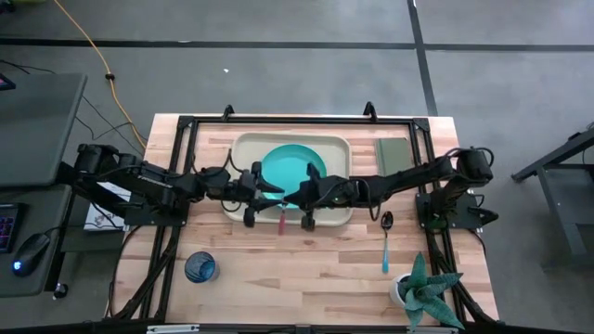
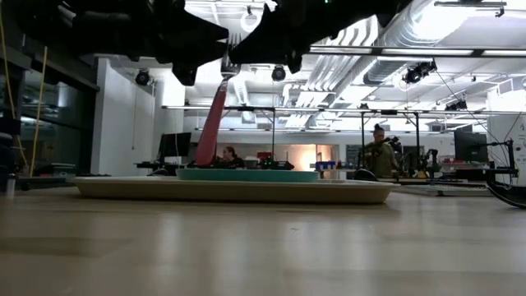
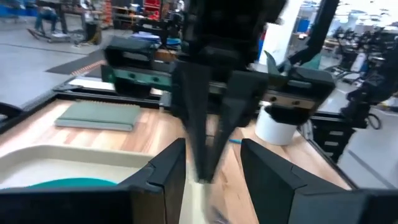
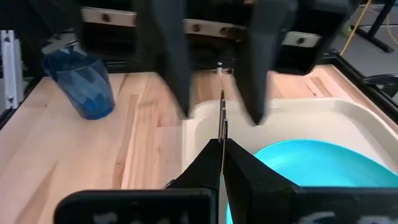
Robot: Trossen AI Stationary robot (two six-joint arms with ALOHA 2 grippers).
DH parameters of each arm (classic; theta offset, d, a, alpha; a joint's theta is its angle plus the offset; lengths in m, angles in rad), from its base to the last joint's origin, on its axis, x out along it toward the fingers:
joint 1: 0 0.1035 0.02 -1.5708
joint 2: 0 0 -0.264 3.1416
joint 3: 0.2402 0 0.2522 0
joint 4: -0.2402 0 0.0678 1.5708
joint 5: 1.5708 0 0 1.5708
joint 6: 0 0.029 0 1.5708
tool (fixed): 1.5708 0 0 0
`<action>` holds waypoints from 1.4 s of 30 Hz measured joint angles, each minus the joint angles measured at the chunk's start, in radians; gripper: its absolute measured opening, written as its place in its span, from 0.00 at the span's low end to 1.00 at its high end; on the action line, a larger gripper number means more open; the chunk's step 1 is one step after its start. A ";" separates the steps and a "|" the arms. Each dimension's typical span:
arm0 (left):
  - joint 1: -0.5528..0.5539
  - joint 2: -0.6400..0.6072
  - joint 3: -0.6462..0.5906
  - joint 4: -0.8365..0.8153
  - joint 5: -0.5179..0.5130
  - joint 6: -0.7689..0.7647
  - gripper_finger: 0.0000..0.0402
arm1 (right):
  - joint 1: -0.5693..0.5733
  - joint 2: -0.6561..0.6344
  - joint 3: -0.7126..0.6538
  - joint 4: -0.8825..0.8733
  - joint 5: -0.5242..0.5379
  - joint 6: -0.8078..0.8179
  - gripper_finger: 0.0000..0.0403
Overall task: Pick and place plate/cup/fork/spoon on tray
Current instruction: Put the pink fork to the left of the blue plate on the light brown tray
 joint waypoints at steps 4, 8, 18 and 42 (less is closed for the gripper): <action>0.000 0.000 0.000 0.003 -0.037 0.015 0.33 | 0.005 0.000 0.000 0.002 -0.008 -0.012 0.00; -0.003 0.000 0.000 0.003 -0.039 0.015 0.30 | 0.007 0.000 0.000 0.012 -0.011 -0.012 0.00; -0.050 0.000 0.000 0.010 -0.143 0.092 0.25 | 0.006 0.000 0.000 0.040 -0.029 0.021 0.00; -0.058 0.106 0.084 0.026 -0.117 0.074 0.22 | 0.007 0.016 -0.002 0.054 -0.039 0.019 0.00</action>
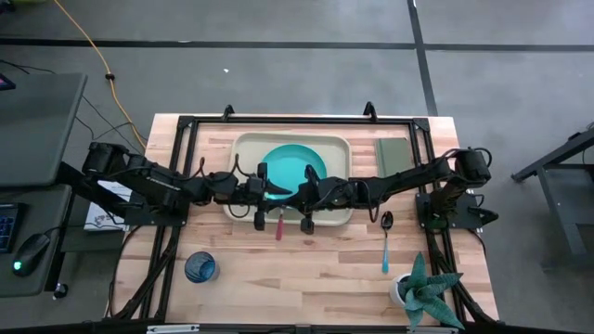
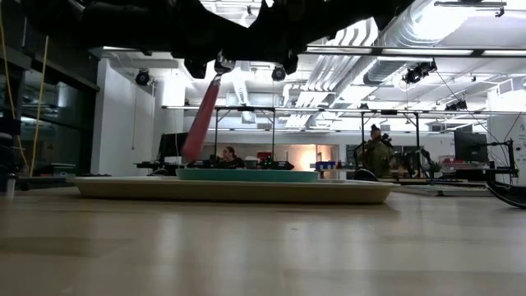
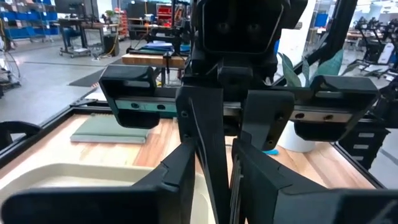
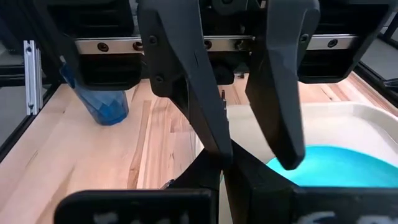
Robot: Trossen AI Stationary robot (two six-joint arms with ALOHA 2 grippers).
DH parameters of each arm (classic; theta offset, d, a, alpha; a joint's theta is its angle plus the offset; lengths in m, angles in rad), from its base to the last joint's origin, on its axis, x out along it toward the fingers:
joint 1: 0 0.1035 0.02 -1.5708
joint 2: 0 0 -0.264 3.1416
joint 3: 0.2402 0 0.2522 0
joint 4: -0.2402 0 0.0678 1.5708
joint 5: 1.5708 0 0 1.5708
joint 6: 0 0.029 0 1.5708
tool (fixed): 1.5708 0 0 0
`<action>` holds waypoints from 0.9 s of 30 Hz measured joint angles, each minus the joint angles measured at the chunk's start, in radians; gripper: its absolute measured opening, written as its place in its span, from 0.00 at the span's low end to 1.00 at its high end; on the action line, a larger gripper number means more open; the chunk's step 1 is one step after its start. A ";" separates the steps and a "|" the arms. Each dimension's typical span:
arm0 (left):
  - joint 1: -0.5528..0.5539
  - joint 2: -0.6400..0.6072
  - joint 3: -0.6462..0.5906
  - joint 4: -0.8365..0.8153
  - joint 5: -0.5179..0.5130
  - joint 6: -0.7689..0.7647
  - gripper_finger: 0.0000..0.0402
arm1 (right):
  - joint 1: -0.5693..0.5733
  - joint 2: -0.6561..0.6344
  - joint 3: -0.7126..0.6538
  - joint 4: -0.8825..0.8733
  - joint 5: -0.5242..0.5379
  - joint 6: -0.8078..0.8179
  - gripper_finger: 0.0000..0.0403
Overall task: Pick and place plate/cup/fork/spoon on tray
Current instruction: Put the pink fork to the left of the blue plate on the light brown tray
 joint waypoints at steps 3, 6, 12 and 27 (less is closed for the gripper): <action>0.001 -0.001 0.002 -0.023 0.002 0.000 0.17 | 0.000 0.000 0.000 -0.003 0.000 0.000 0.00; 0.001 -0.004 0.002 -0.044 0.003 0.006 0.13 | 0.000 0.001 0.000 -0.007 0.003 0.000 0.00; 0.001 -0.052 0.002 -0.120 0.003 0.010 0.11 | 0.000 0.001 0.000 0.009 0.003 0.000 0.00; 0.000 -0.114 -0.001 -0.193 0.012 -0.037 0.05 | 0.000 -0.001 0.000 0.037 0.002 -0.006 0.00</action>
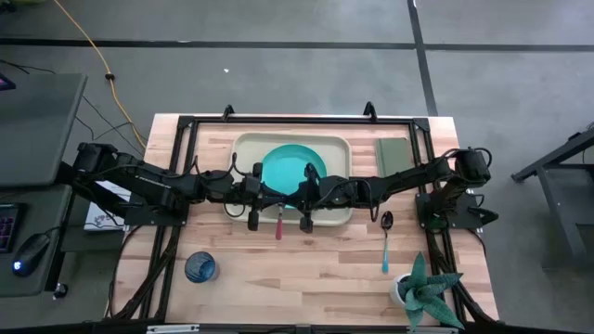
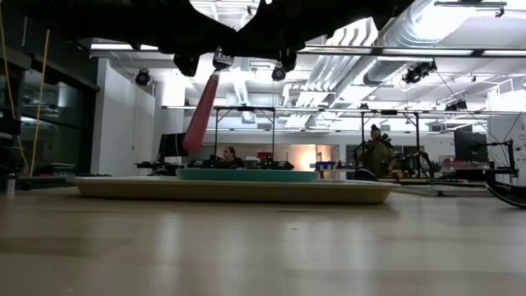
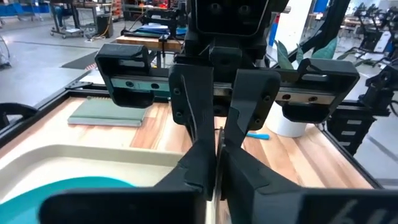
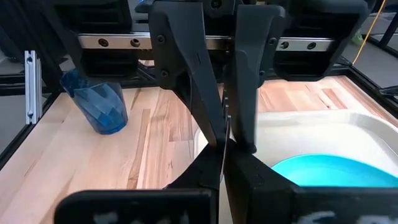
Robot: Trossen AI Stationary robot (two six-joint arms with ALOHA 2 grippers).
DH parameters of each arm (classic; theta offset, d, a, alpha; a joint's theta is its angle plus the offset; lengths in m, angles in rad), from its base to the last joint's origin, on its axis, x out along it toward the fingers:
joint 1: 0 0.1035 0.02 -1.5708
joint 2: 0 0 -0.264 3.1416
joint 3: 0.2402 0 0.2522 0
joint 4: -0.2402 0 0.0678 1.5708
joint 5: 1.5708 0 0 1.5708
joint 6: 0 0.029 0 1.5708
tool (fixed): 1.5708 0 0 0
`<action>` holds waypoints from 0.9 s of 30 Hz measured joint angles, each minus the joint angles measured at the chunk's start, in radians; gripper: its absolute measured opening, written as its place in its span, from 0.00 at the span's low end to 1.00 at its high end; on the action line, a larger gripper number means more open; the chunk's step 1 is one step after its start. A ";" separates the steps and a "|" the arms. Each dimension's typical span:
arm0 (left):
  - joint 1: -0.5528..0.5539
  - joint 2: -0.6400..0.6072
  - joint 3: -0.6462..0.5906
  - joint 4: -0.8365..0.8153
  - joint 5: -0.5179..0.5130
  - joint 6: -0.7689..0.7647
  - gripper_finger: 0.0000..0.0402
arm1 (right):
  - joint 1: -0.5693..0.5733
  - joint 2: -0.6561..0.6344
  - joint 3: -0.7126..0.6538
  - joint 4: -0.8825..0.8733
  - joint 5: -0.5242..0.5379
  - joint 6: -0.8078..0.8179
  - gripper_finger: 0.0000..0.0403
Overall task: Pick and place plate/cup/fork/spoon on tray
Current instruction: Put the pink fork to the left of the blue plate on the light brown tray
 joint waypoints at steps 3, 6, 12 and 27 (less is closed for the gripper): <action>0.002 0.000 0.000 0.002 -0.004 -0.016 0.01 | 0.000 0.000 0.000 0.000 0.010 0.021 0.00; 0.002 -0.002 0.000 -0.007 -0.036 -0.018 0.00 | -0.001 0.000 0.000 0.000 0.015 0.041 0.03; 0.016 -0.102 -0.004 -0.178 -0.087 -0.024 0.00 | 0.001 -0.004 0.005 -0.028 0.132 0.028 0.24; 0.118 -0.346 0.164 -0.828 -0.204 -0.033 0.00 | 0.001 -0.101 0.005 -0.234 0.136 0.025 0.57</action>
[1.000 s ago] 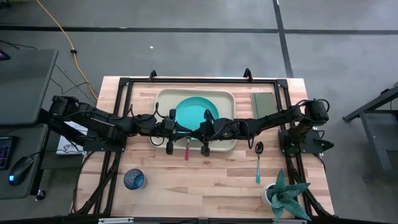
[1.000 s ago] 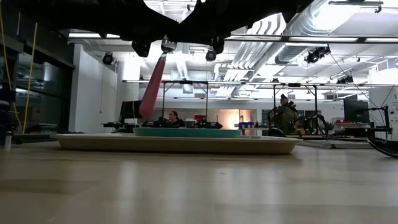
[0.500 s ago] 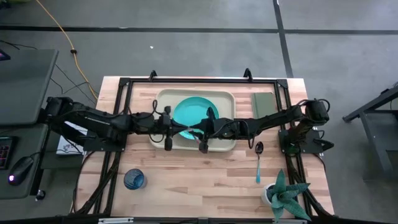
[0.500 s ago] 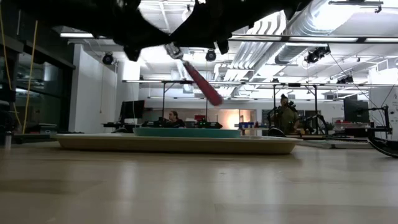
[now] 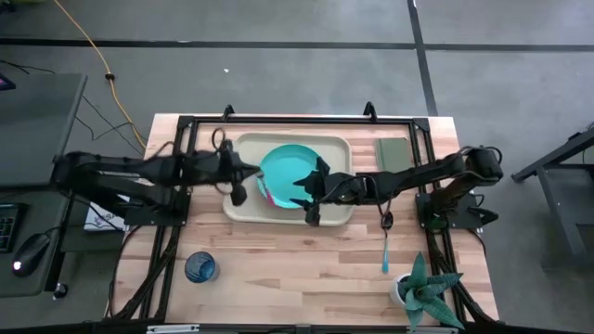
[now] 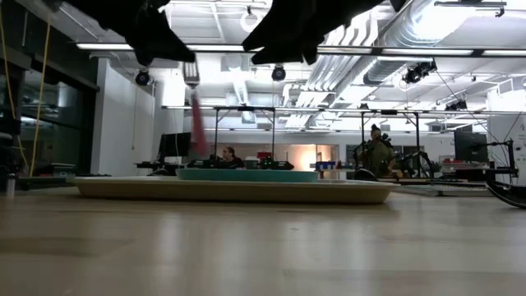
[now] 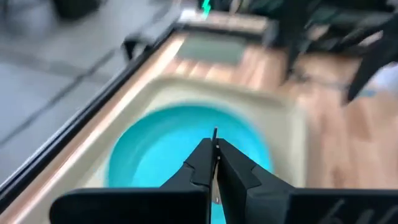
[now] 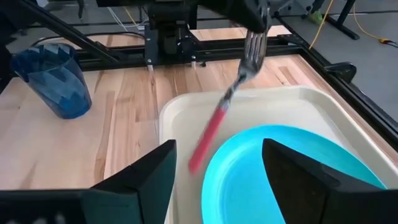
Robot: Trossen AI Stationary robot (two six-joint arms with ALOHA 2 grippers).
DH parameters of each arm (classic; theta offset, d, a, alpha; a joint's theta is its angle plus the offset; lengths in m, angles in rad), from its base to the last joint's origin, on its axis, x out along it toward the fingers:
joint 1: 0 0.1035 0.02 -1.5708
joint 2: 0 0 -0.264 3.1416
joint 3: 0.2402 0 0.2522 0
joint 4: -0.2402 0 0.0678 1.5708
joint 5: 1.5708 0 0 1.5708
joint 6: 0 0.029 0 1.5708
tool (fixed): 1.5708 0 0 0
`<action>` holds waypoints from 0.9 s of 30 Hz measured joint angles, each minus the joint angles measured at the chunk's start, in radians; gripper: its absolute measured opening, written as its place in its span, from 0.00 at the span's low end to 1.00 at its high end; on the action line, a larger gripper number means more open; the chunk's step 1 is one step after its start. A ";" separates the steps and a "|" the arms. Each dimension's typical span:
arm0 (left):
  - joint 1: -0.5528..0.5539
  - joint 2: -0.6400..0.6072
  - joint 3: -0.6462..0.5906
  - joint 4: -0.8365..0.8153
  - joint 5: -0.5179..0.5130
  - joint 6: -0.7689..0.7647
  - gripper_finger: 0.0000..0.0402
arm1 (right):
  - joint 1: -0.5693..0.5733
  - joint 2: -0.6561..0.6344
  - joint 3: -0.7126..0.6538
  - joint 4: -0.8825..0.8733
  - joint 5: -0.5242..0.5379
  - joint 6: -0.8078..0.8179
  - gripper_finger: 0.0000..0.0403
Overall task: Pick and place plate/cup/fork/spoon on tray
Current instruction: Put the pink fork to the left of the blue plate on the light brown tray
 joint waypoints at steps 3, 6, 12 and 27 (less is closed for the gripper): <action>0.072 0.036 0.140 -0.262 0.026 -0.017 0.00 | 0.000 -0.012 0.000 -0.007 -0.001 0.001 0.57; 0.153 0.085 0.252 -0.425 0.117 -0.008 0.00 | 0.000 -0.014 0.000 -0.014 -0.002 0.001 0.57; 0.318 0.209 0.330 -0.535 0.275 0.026 0.00 | 0.000 -0.014 -0.002 -0.071 -0.003 0.030 0.57; 0.495 0.431 0.289 -0.443 0.311 0.018 0.00 | 0.000 -0.013 -0.003 -0.091 -0.003 0.036 0.57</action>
